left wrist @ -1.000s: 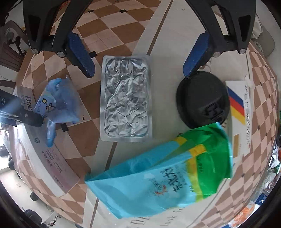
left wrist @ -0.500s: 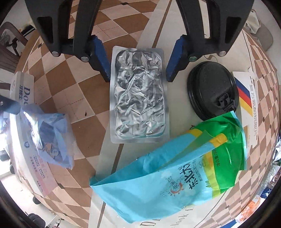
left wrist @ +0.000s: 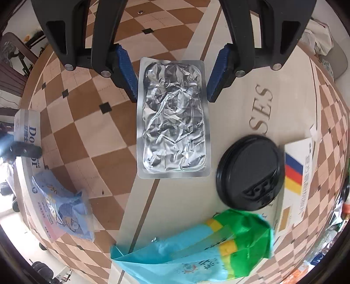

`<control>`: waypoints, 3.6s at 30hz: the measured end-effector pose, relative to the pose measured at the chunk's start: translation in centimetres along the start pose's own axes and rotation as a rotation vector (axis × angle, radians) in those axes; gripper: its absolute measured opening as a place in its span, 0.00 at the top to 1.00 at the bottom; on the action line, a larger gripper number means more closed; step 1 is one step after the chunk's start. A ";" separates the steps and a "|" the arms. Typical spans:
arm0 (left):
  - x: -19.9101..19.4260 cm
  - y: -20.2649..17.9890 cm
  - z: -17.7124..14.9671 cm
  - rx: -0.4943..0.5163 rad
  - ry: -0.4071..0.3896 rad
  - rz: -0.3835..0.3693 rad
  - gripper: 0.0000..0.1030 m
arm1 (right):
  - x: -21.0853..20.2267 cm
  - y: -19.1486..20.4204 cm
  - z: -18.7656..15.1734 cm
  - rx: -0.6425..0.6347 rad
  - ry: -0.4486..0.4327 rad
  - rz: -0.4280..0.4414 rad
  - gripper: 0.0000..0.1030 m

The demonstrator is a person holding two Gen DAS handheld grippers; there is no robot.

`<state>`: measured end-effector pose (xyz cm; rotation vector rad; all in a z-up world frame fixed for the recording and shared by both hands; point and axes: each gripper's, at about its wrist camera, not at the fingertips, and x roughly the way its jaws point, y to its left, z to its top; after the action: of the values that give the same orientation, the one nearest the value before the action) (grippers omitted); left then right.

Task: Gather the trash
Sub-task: 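Grasp the foil blister pack with the left gripper while the right gripper grasps the long white Doctor box, then carry the foil pack and long white box toward the trash bin, then open the left gripper over the bin while the right gripper releases the long white box, then move both tools back from the bin to the table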

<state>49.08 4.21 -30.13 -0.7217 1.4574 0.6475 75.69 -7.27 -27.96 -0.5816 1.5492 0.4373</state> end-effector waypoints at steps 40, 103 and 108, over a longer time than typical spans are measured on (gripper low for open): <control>4.7 21.6 -36.4 -0.137 0.001 -0.114 0.42 | 10.9 21.9 -55.7 -0.221 0.153 0.147 0.62; 17.4 19.0 -37.6 -0.102 0.040 0.077 0.03 | 27.2 16.6 -50.4 -0.101 0.073 -0.014 0.00; 11.5 18.6 -39.7 -0.108 0.004 0.062 0.03 | 19.9 16.6 -52.7 -0.124 0.022 0.001 0.00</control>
<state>9.60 -14.89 -41.73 -0.7642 1.4617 0.7772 23.45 -27.69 -45.49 -0.6832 1.5508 0.5317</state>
